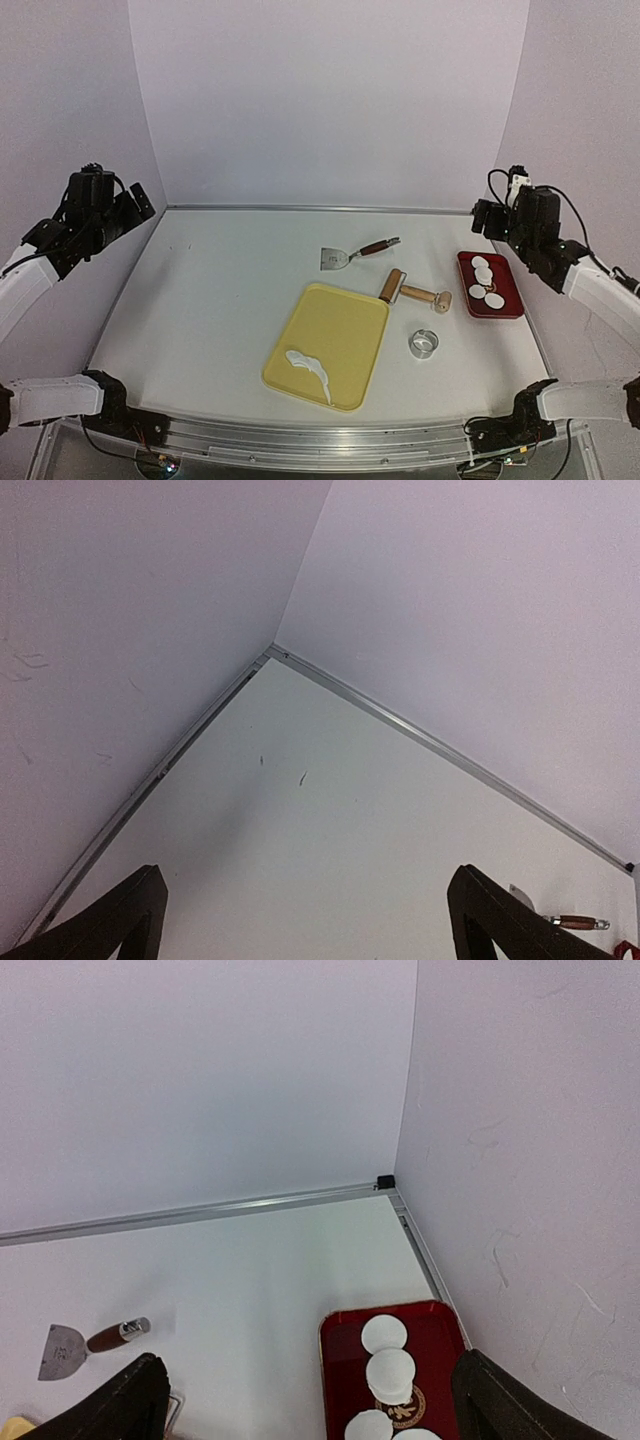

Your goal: Roll out the dumpling wrappers from the dough

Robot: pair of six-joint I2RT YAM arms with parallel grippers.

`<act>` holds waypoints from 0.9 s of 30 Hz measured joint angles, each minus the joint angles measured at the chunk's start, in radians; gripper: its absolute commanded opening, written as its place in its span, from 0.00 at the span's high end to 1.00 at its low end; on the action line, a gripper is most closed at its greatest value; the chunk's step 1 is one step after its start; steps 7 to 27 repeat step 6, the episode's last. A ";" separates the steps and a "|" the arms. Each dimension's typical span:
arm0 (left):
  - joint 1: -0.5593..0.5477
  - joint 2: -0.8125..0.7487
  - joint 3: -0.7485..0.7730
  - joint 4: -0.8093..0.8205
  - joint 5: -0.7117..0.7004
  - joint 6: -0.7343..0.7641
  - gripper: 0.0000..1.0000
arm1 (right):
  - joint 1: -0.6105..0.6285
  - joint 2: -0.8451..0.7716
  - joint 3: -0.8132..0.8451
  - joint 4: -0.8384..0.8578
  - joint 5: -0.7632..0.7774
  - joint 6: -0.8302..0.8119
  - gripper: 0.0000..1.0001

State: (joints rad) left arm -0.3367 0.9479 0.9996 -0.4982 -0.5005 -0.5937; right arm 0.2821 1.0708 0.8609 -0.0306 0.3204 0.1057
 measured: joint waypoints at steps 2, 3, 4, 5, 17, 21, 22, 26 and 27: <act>0.000 -0.005 -0.032 -0.006 0.002 0.000 0.01 | 0.000 -0.012 -0.032 0.002 0.004 0.003 0.02; 0.000 -0.005 -0.047 -0.010 0.005 0.000 0.01 | 0.000 -0.016 -0.042 0.002 0.004 0.004 0.02; 0.000 -0.005 -0.057 -0.017 0.009 0.000 0.01 | 0.000 -0.019 -0.047 0.002 0.004 0.004 0.02; 0.000 -0.005 -0.063 -0.024 0.013 0.002 0.01 | 0.000 -0.020 -0.048 0.003 0.004 0.004 0.02; 0.000 -0.005 -0.066 -0.031 0.019 0.006 0.01 | 0.000 -0.022 -0.048 0.004 0.004 0.004 0.02; 0.000 -0.005 -0.066 -0.031 0.019 0.006 0.01 | 0.000 -0.022 -0.048 0.004 0.004 0.004 0.02; 0.000 -0.005 -0.066 -0.031 0.019 0.006 0.01 | 0.000 -0.022 -0.048 0.004 0.004 0.004 0.02; 0.000 -0.005 -0.066 -0.031 0.019 0.006 0.01 | 0.000 -0.022 -0.048 0.004 0.004 0.004 0.02; 0.000 -0.005 -0.066 -0.031 0.019 0.006 0.01 | 0.000 -0.022 -0.048 0.004 0.004 0.004 0.02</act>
